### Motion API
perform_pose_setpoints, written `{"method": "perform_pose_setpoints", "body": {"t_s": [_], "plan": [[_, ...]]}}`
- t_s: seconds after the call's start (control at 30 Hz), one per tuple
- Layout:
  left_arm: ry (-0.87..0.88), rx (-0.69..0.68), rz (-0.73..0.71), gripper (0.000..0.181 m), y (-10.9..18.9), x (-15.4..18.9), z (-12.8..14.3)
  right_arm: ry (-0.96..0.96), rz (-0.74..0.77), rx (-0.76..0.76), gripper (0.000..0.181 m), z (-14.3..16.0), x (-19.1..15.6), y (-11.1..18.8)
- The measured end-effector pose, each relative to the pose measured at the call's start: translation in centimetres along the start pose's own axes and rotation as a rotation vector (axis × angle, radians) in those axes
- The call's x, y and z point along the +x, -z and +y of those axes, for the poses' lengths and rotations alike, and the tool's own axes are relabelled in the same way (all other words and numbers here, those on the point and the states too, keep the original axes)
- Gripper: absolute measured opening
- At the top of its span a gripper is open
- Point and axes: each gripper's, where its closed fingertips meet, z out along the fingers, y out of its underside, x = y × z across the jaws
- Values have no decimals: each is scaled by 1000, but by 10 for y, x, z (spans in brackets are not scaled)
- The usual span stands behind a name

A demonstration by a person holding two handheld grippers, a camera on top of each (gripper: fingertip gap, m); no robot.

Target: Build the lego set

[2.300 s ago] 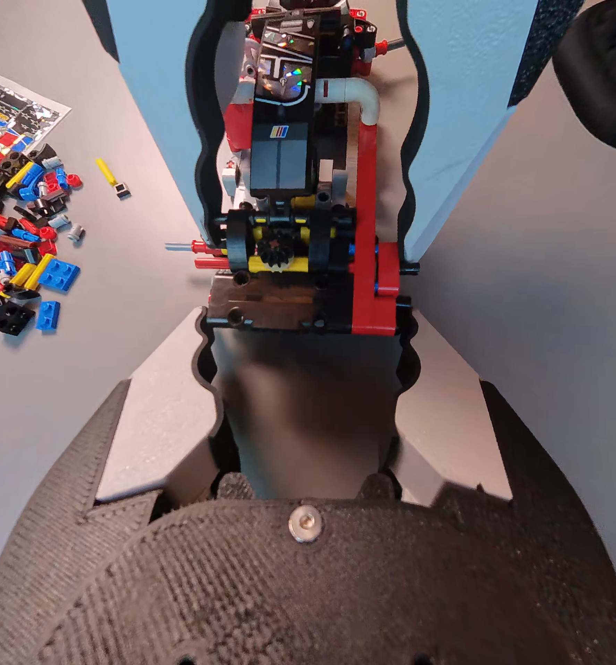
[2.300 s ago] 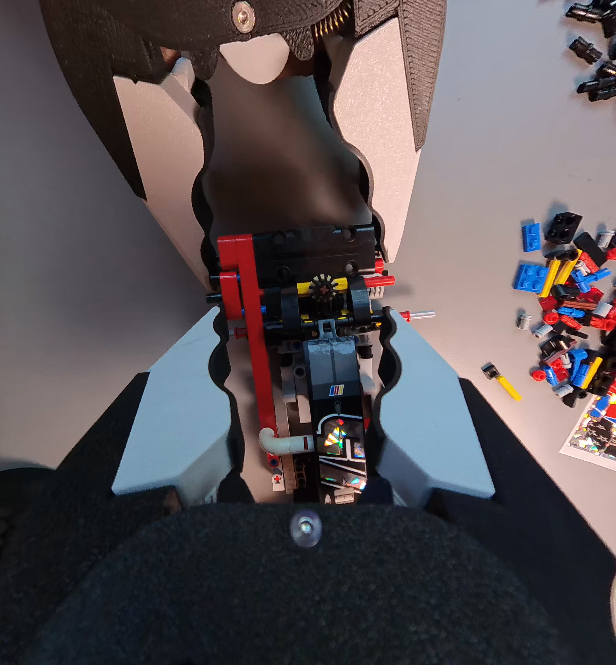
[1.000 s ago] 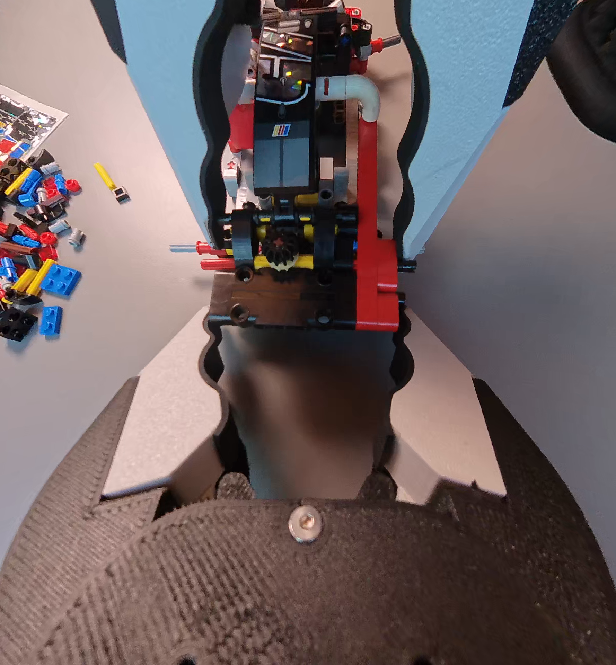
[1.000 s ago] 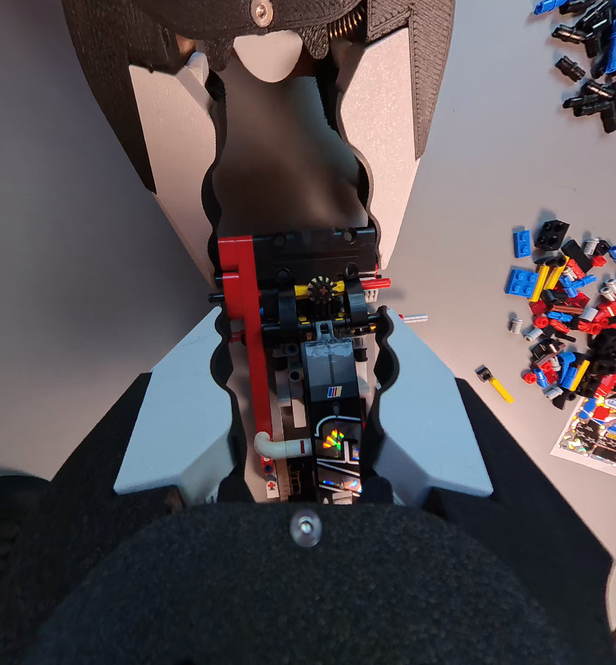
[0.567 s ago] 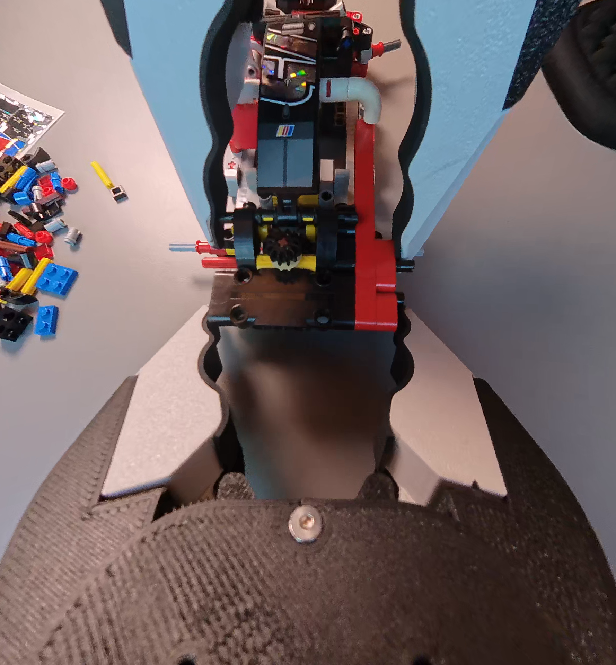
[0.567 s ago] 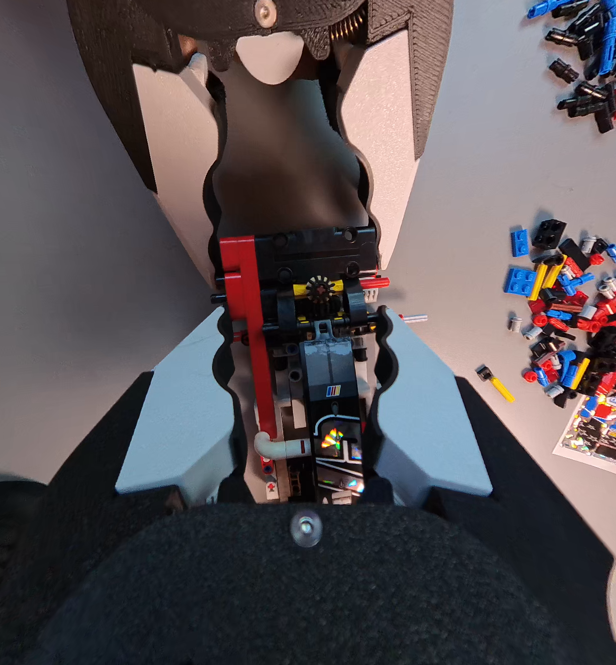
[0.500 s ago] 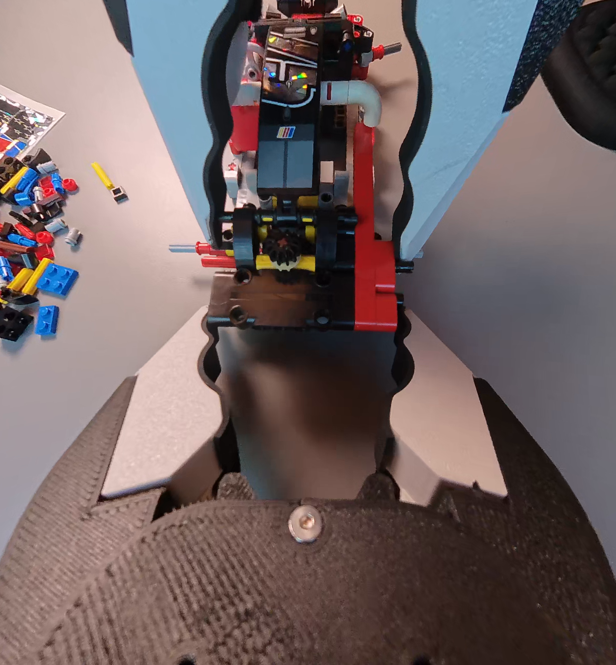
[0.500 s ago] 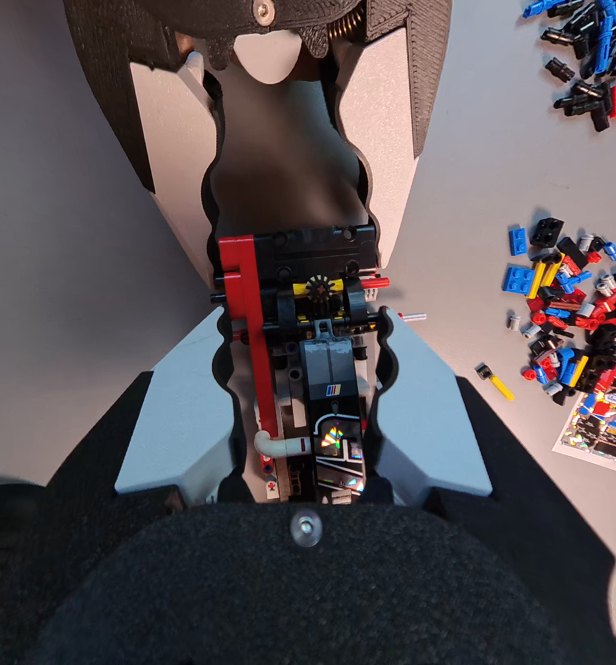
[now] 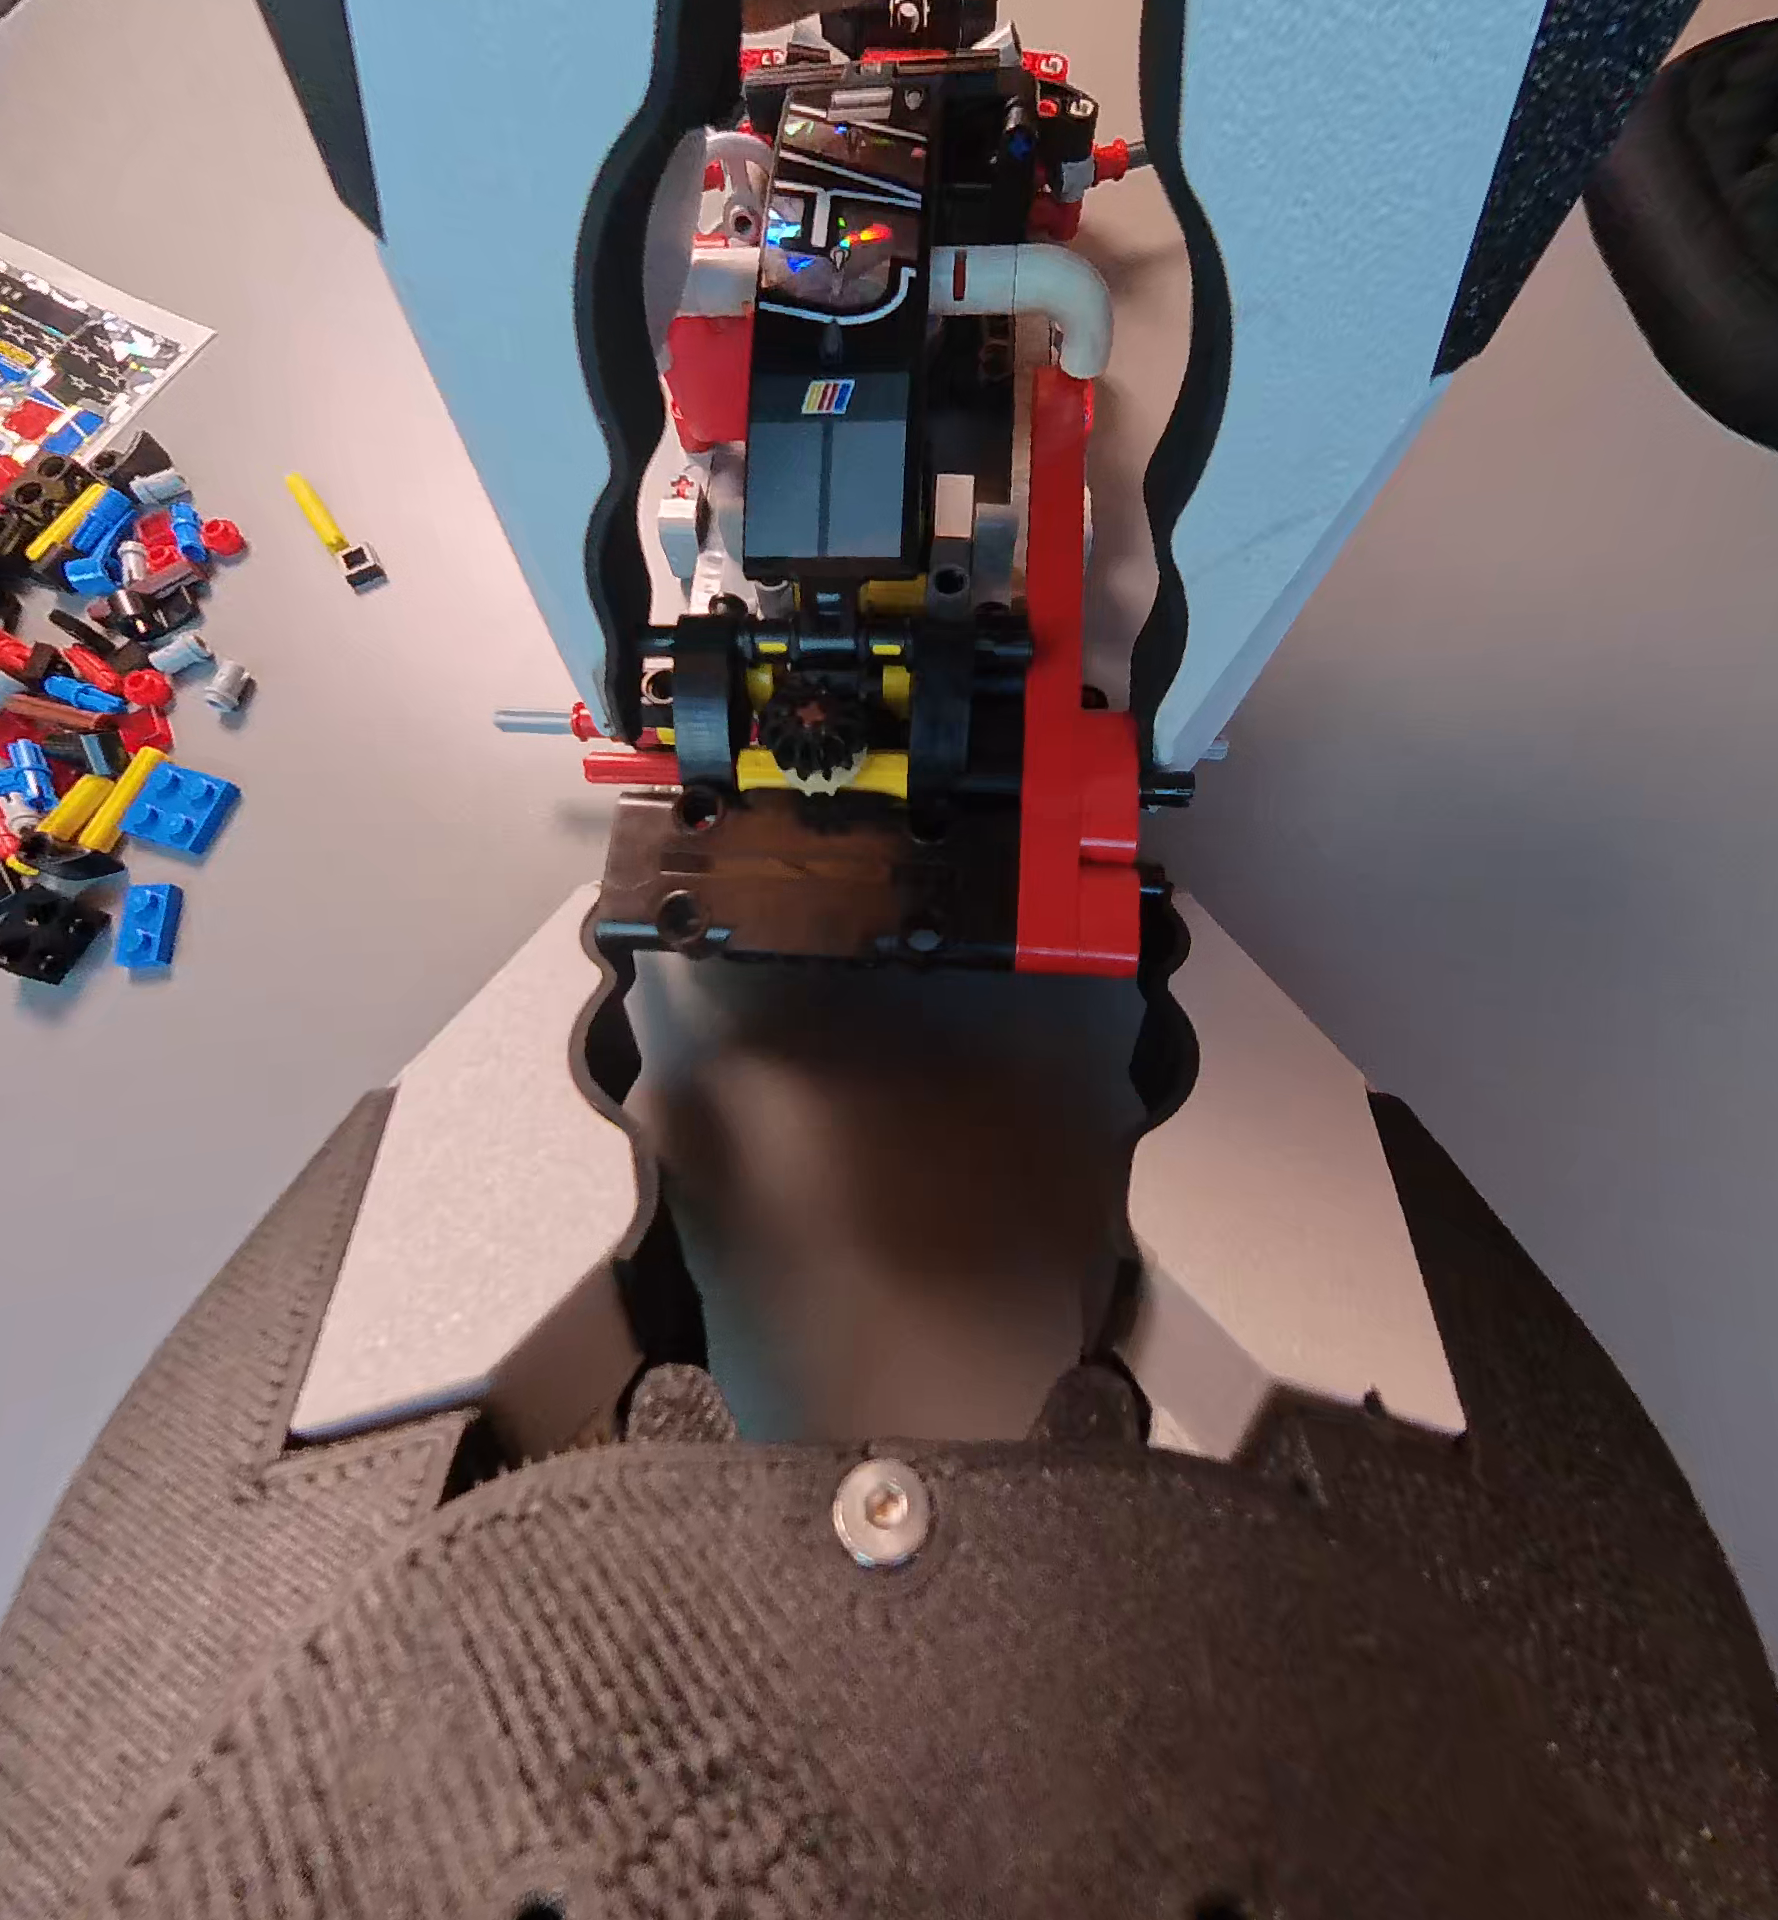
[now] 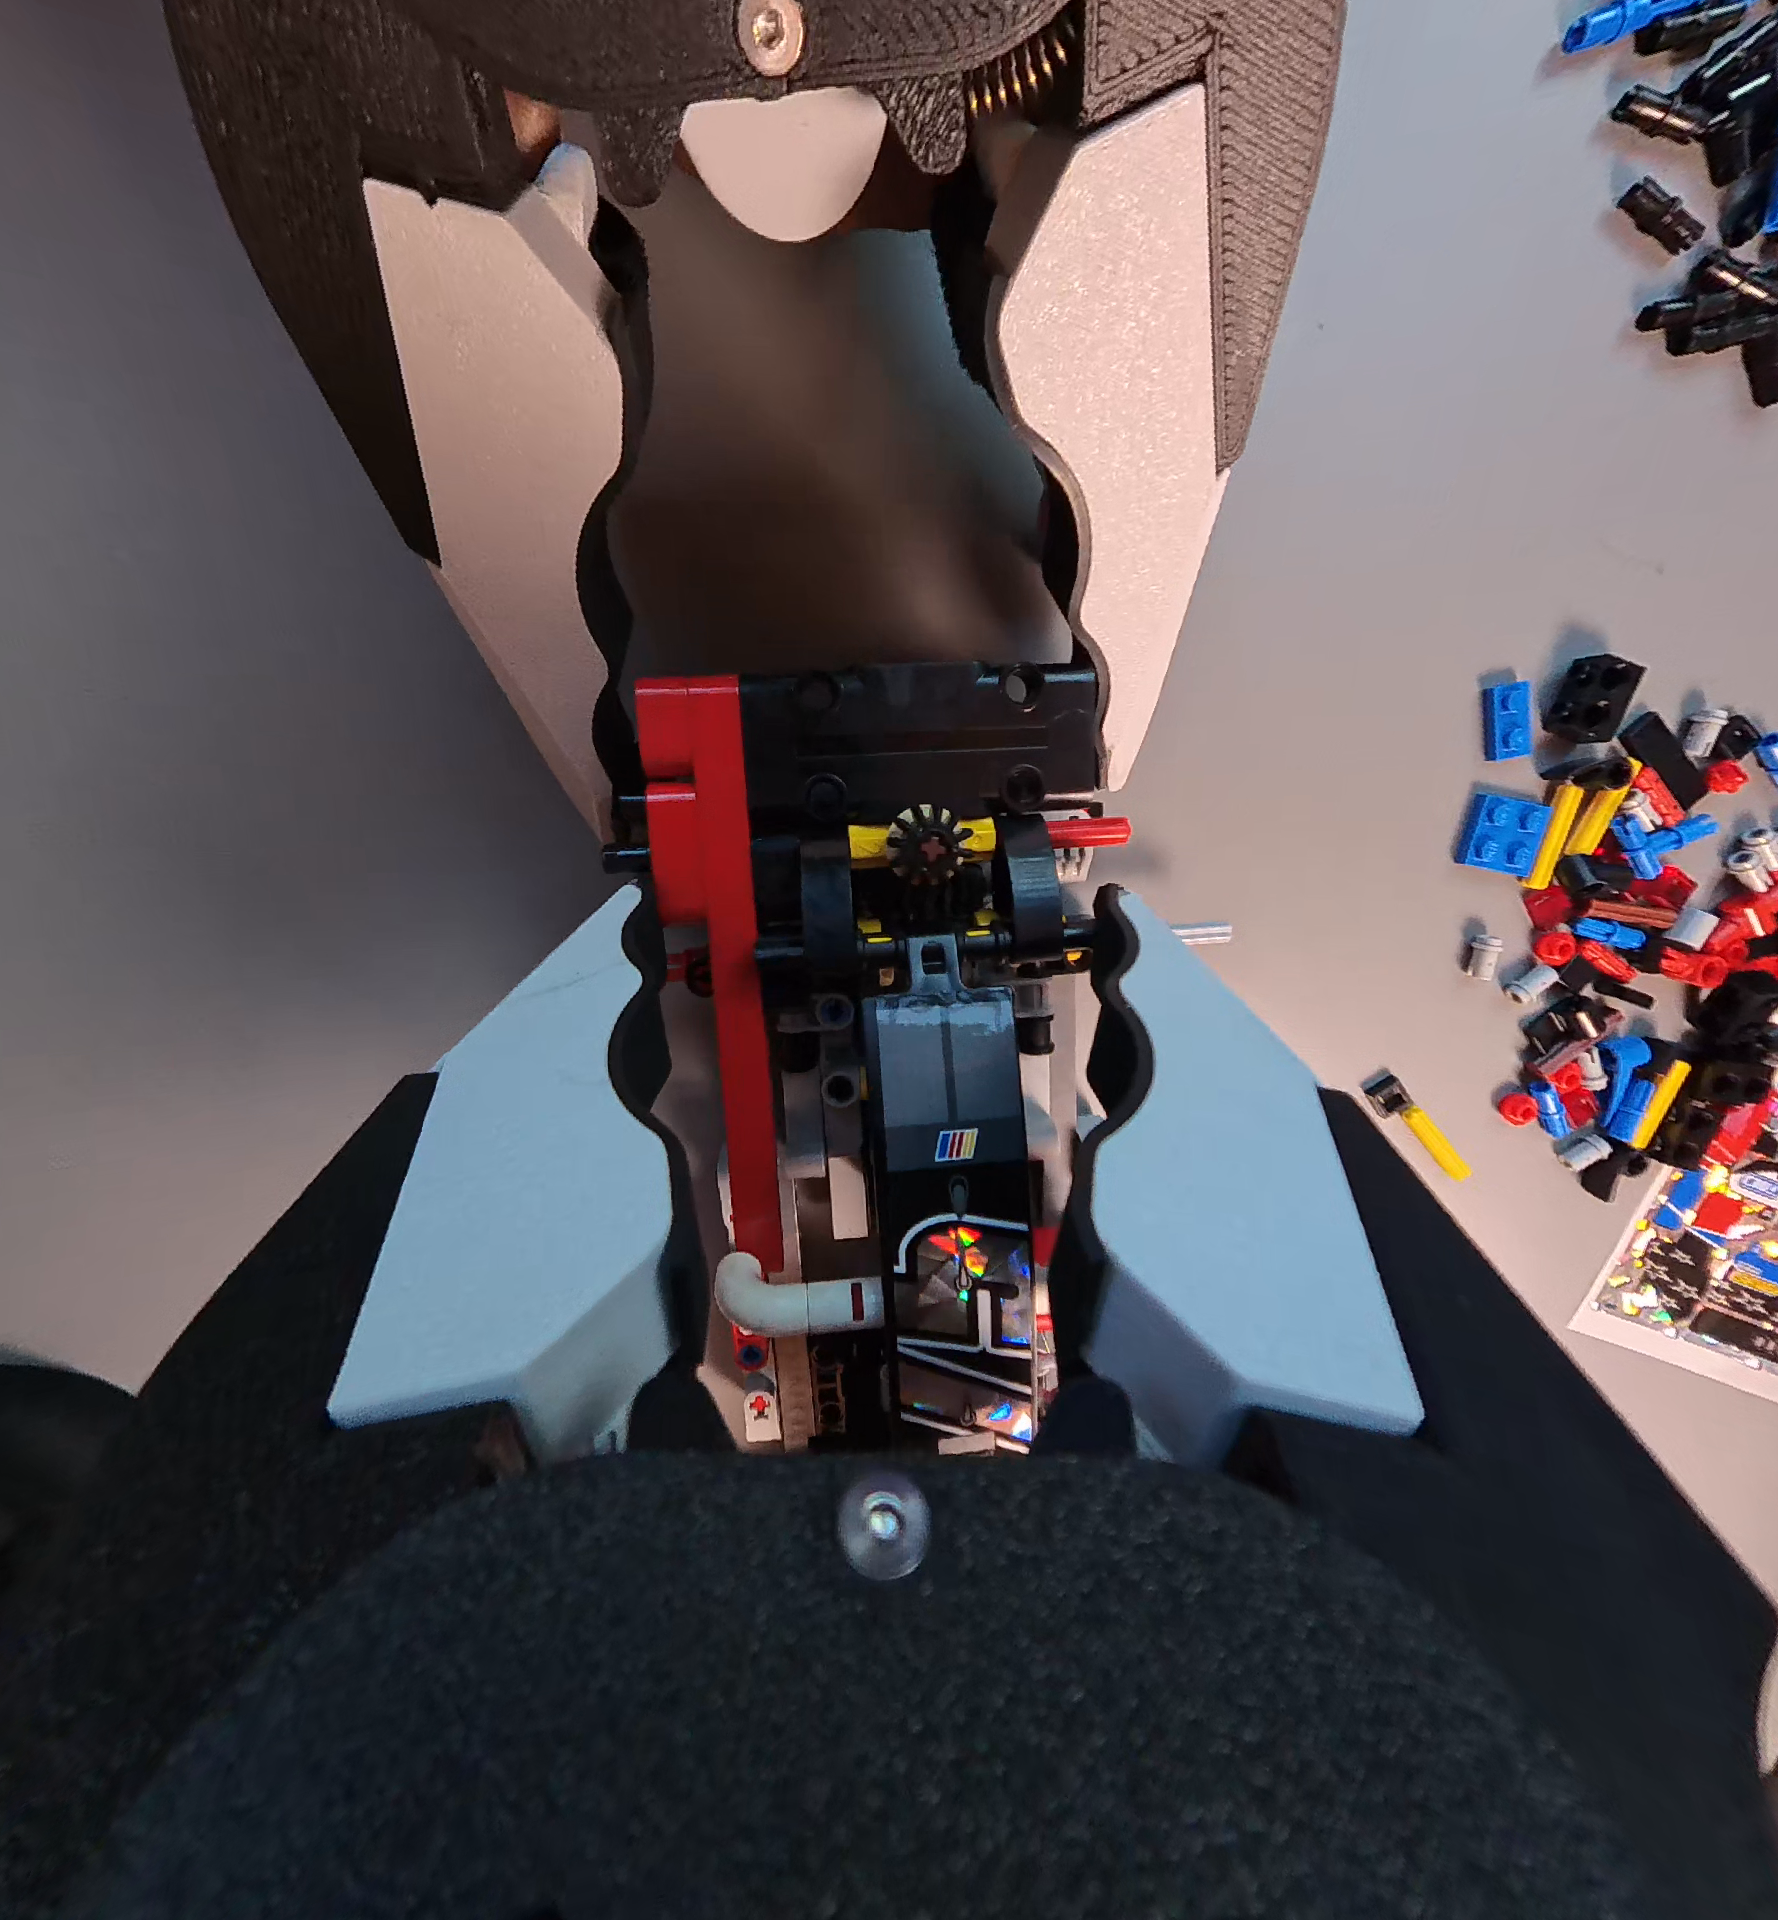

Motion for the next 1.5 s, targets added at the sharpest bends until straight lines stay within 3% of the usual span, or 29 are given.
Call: {"method": "perform_pose_setpoints", "body": {"t_s": [0.4, 0.47, 0.53, 0.7, 0.83, 0.93, 1.03, 1.17, 1.3, 1.5], "plan": [[2, 1, 29, 99, 0, 0, 0, -12, 22, 12, 80, -1, 2, 0], [-9, -21, 55, 116, 2, 4, 5, -4, 42, 20, 80, -1, 2, 1], [-36, -14, 68, 116, 10, 8, 7, 1, 71, 26, 80, 0, 3, 3], [-25, 21, 69, 105, 31, 4, 9, -14, 195, 51, 82, 3, 4, 24], [-44, 78, 36, 99, 48, -3, 7, -139, 339, 167, 78, 0, -13, 58], [-63, 85, 9, 97, 54, -12, 9, -284, 491, 235, 75, 5, -30, 67], [-59, 84, 5, 95, 54, -19, 14, -462, 595, 325, 68, 8, -51, 60], [-60, 43, -60, 88, 50, -32, 21, -690, 613, 434, 55, 4, -73, 29], [-28, 127, -67, 69, 57, -31, 6, -812, 691, 391, 41, 16, -61, 12], [-33, 164, -112, 64, 61, -36, 2, -794, 660, 309, 15, 22, -39, -6]]}}
